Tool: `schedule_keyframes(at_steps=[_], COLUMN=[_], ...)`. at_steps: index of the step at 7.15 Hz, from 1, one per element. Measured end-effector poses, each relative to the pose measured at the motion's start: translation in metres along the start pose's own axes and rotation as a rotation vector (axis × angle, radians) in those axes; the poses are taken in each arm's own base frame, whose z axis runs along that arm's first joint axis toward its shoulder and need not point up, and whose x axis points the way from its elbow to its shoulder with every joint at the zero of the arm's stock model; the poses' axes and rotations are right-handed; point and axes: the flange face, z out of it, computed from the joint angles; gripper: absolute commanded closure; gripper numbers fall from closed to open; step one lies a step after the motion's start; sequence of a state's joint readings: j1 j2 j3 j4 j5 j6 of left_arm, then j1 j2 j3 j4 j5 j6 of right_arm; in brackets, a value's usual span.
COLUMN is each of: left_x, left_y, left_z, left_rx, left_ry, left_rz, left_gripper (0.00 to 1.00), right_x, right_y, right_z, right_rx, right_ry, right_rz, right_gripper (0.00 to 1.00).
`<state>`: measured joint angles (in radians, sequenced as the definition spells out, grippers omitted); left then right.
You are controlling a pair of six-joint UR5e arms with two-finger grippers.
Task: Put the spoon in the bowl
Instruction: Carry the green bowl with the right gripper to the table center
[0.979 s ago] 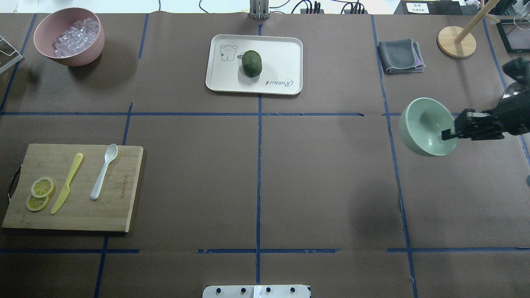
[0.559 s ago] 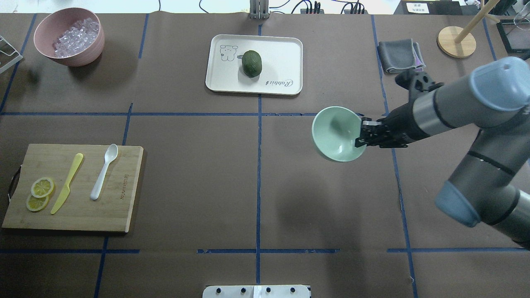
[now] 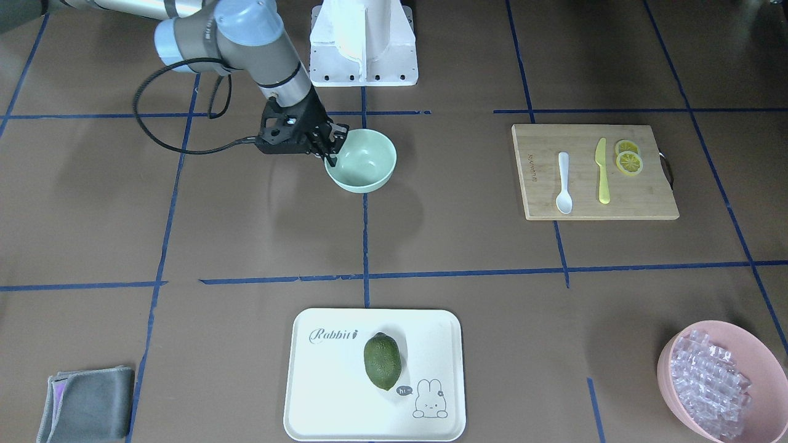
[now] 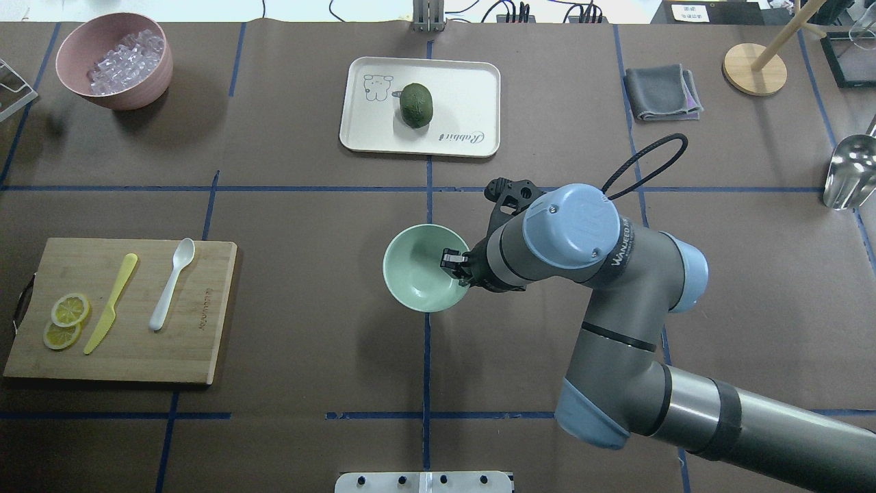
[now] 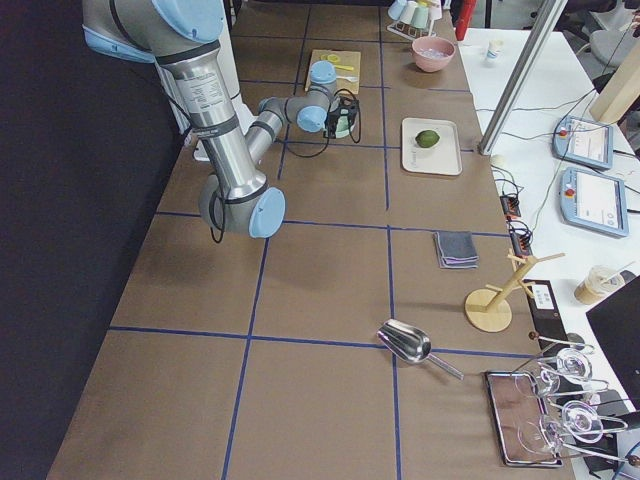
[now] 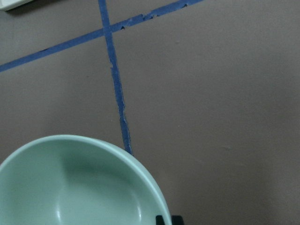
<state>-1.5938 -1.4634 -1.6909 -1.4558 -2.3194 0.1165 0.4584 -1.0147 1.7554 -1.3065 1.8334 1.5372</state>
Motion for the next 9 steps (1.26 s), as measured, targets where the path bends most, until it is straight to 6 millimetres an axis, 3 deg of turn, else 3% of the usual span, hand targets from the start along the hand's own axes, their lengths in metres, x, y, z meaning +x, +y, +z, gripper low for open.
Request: schedule_keyframes(at_steps=[4, 5, 6, 8, 9], left_x=[0.002, 0.002, 0.002, 0.002, 0.002], left_y=[0.000, 0.000, 0.000, 0.000, 0.000], left_z=[-0.002, -0.002, -0.002, -0.002, -0.002], left_rx=[0.004, 0.004, 0.004, 0.005, 0.005], left_ry=[0.000, -0.001, -0.001, -0.001, -0.001], left_rz=[0.003, 0.003, 0.004, 0.005, 0.005], left_gripper=[0.00, 0.00, 0.00, 0.00, 0.00], right_x=[0.002, 0.003, 0.003, 0.001, -0.002], right_y=[0.002, 0.001, 0.002, 0.002, 0.003], right_z=[0.028, 0.032, 0.034, 0.034, 0.032], right_rx=[-0.002, -0.003, -0.004, -0.005, -0.005], right_ry=[0.046, 0.053, 0.055, 0.051, 0.044], right_rz=[0.005, 0.005, 0.005, 0.005, 0.010], right_gripper=[0.90, 0.82, 0.67, 0.00, 0.00])
